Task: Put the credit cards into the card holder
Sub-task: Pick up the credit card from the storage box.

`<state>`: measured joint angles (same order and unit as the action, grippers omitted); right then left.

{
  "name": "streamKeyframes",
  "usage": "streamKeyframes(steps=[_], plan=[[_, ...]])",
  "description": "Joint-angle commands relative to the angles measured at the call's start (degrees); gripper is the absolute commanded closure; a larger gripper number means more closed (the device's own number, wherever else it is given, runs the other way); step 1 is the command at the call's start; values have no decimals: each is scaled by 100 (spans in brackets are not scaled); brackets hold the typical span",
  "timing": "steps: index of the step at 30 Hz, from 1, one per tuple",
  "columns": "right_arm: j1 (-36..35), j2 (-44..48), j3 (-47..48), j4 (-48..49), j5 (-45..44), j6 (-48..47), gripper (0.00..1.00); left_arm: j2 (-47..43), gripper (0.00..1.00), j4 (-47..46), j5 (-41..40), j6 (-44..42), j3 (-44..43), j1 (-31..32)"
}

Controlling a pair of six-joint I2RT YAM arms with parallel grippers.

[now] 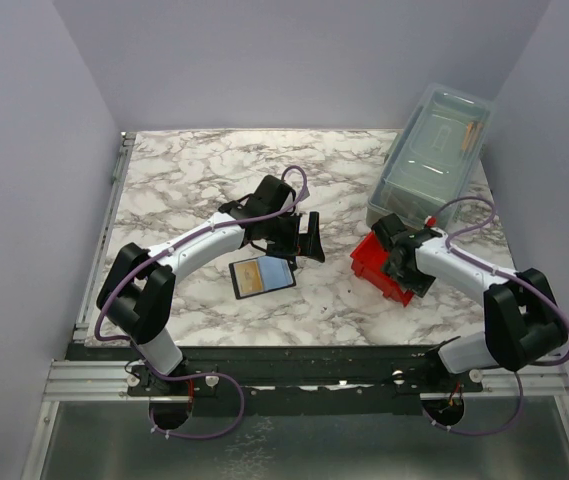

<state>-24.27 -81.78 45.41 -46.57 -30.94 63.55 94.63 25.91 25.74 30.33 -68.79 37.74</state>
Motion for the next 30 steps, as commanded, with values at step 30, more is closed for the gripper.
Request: streamKeyframes(steps=[30], plan=[[26,499,186,-870,126,-121,45,95,4,-68,222,-130,-10,29]])
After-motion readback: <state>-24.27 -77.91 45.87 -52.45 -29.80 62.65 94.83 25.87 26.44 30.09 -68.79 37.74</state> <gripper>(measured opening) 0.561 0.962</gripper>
